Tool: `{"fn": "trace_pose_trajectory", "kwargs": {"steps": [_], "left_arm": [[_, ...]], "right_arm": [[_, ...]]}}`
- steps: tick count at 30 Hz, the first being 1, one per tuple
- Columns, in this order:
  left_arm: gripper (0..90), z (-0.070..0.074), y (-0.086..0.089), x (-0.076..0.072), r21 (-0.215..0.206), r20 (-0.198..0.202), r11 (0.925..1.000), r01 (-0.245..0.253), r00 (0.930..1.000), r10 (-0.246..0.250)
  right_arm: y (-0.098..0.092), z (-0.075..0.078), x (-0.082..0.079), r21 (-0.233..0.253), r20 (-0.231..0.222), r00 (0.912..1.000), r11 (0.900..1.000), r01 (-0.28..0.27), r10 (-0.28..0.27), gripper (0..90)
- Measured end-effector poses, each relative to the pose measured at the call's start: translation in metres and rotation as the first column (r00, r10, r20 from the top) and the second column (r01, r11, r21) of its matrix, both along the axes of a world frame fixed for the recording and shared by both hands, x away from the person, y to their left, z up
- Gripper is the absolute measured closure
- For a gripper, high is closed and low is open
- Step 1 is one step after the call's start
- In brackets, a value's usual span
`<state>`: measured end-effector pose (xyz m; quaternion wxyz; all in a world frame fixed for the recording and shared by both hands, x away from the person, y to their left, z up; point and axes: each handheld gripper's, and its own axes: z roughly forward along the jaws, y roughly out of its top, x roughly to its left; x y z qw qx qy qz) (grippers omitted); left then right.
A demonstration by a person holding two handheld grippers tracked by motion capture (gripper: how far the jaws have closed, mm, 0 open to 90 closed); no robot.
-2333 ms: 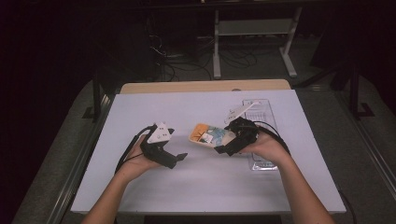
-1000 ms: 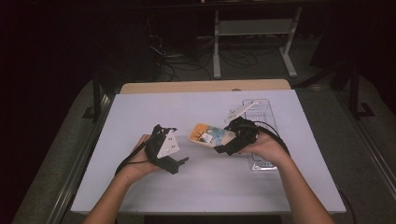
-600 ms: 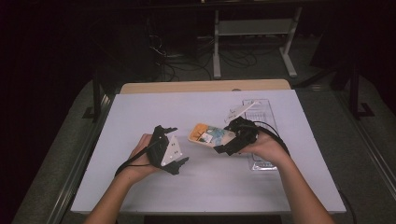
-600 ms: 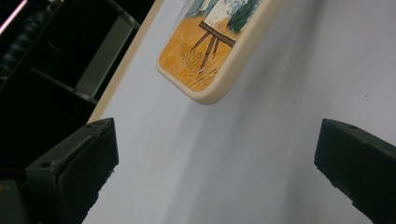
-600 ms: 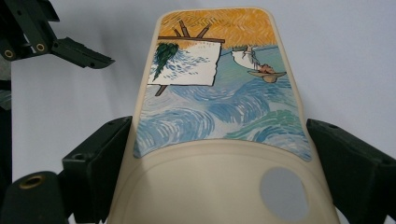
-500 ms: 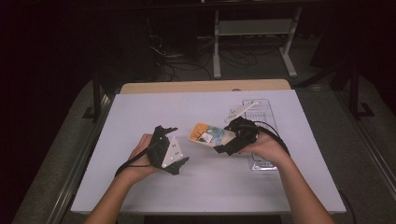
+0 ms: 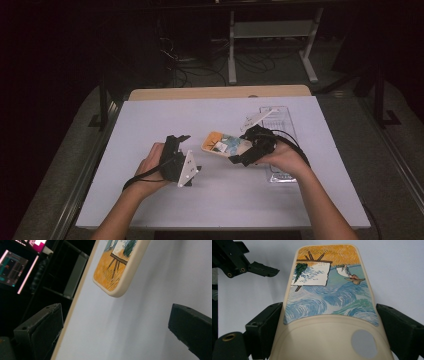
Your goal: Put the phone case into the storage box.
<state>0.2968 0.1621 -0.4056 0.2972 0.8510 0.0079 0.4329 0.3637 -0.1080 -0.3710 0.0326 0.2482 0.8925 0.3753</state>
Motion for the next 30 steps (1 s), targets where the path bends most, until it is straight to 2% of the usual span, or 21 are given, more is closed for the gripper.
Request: {"fn": "trace_pose_trajectory", "kwargs": {"steps": [2, 3, 12, 15, 17, 21, 23, 25, 30], "left_arm": [[0.0, 0.000, -0.001, -0.001, 0.022, 0.021, 0.9997, -0.006, 0.9998, 0.006], [0.0, -0.001, -0.001, -0.001, 0.028, 0.027, 0.9996, -0.005, 0.9996, 0.004], [0.0, -0.005, -0.005, -0.004, 0.072, 0.090, 0.9974, -0.011, 0.9959, 0.004], [0.0, -0.007, -0.007, -0.005, 0.083, 0.127, 0.9965, -0.015, 0.9919, 0.005], [0.0, -0.008, -0.008, -0.005, 0.093, 0.135, 0.9955, -0.018, 0.9908, 0.005], [0.0, -0.012, -0.010, -0.007, 0.137, 0.173, 0.9901, -0.031, 0.9849, 0.006], [0.0, -0.013, -0.011, -0.008, 0.149, 0.201, 0.9882, -0.036, 0.9797, 0.005], [0.0, -0.014, -0.013, -0.009, 0.151, 0.228, 0.9876, -0.042, 0.9735, 0.006], [0.0, -0.017, -0.016, -0.010, 0.155, 0.264, 0.9869, -0.043, 0.9646, 0.001]], "right_arm": [[0.000, 0.000, 0.000, 0.000, 0.000, 1.0000, 1.000, 0.000, 0.000, 10.1], [0.001, 0.001, -0.001, 0.017, -0.026, 0.9996, 1.000, 0.012, -0.011, 10.1], [0.003, 0.000, -0.001, 0.013, -0.023, 0.9996, 1.000, 0.019, -0.019, 10.1], [0.003, -0.001, -0.001, 0.010, -0.017, 0.9997, 1.000, 0.018, -0.018, 10.1], [0.003, -0.001, -0.001, 0.013, -0.022, 0.9996, 1.000, 0.019, -0.019, 10.1], [0.002, -0.001, -0.001, 0.014, -0.022, 0.9994, 1.000, 0.025, -0.025, 10.1], [0.002, -0.002, 0.000, 0.014, -0.023, 0.9994, 1.000, 0.027, -0.027, 10.1], [0.003, -0.002, 0.000, 0.015, -0.021, 0.9994, 1.000, 0.027, -0.027, 10.1], [0.004, -0.003, 0.000, 0.020, -0.020, 0.9991, 0.999, 0.038, -0.037, 10.1]]}}
